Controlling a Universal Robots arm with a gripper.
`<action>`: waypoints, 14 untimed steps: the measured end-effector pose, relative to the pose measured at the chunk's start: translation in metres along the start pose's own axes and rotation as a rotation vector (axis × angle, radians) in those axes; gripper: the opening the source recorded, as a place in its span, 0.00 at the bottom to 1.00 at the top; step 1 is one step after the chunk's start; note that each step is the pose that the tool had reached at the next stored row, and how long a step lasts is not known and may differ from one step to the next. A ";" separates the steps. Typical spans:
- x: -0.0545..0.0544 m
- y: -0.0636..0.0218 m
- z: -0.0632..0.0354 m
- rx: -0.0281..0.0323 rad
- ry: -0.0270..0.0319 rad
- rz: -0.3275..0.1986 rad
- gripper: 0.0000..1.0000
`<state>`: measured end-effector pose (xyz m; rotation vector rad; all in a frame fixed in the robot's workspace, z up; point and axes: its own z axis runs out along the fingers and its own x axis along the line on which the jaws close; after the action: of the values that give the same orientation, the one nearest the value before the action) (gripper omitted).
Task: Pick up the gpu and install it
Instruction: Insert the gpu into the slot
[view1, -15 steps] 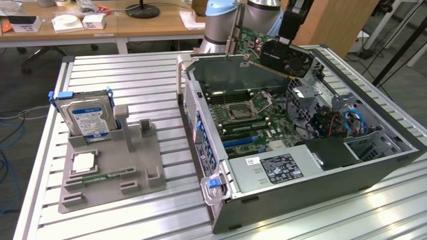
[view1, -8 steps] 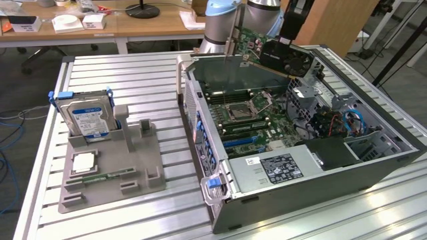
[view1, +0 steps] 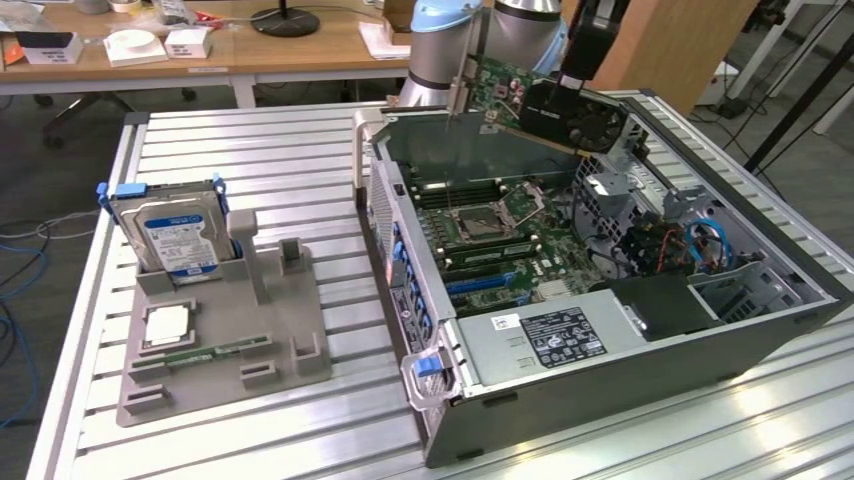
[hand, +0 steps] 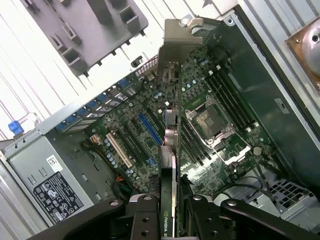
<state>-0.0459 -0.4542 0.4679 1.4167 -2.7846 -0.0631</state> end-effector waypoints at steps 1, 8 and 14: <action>0.000 0.0000 0.0000 0.0000 0.0002 -0.006 0.26; 0.000 0.0000 0.0000 -0.0001 0.0022 -0.051 0.26; 0.000 0.0000 0.0000 -0.0003 0.0038 -0.089 0.26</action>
<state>-0.0459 -0.4542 0.4679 1.5387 -2.7172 -0.0619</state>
